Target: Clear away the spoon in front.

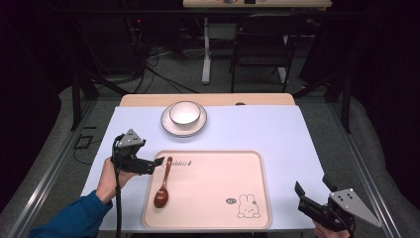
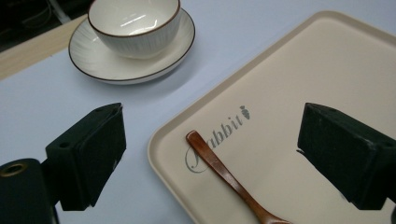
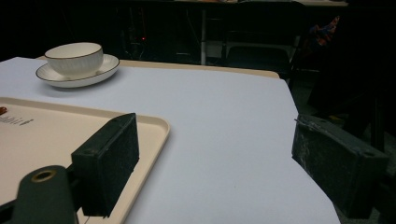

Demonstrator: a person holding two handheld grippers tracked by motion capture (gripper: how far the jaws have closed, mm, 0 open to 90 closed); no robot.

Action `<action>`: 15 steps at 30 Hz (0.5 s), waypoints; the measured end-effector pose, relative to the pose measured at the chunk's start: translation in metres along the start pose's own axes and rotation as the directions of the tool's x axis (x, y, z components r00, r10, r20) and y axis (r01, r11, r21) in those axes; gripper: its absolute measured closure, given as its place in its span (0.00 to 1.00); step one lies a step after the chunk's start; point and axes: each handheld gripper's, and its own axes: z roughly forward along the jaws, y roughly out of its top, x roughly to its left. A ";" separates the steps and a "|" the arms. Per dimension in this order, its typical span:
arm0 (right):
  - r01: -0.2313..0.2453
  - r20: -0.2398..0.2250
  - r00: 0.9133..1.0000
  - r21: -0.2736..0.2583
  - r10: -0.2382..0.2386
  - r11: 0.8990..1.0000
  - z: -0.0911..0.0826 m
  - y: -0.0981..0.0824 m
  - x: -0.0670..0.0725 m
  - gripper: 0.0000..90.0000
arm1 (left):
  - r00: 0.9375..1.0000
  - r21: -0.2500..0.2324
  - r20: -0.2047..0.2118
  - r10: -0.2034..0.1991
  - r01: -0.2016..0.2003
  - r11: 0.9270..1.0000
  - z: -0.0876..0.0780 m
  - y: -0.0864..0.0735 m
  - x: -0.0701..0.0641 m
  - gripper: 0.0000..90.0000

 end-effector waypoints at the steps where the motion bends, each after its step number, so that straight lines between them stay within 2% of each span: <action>1: 0.002 0.001 1.000 -0.001 -0.002 1.000 0.000 0.000 0.000 0.15 | 1.000 -0.008 -0.009 0.006 -0.007 1.000 -0.004 0.000 -0.002 0.08; 2: 0.002 0.001 1.000 -0.001 -0.002 1.000 0.000 0.000 0.000 0.15 | 1.000 -0.008 -0.009 0.006 -0.007 1.000 -0.004 0.000 -0.002 0.07; 3: 0.001 0.000 1.000 -0.005 -0.001 1.000 0.000 0.000 0.000 0.15 | 1.000 -0.034 -0.023 0.011 -0.012 0.999 -0.013 0.000 -0.004 0.07; 8: 0.001 -0.001 1.000 -0.003 -0.001 1.000 0.000 0.000 0.000 0.15 | 0.999 -0.065 -0.044 0.012 -0.015 0.998 -0.028 -0.003 -0.006 0.06; 15: 0.000 -0.001 1.000 0.001 0.000 1.000 0.000 0.000 0.000 0.15 | 0.997 -0.101 -0.081 -0.015 0.007 0.995 -0.048 -0.013 -0.006 0.04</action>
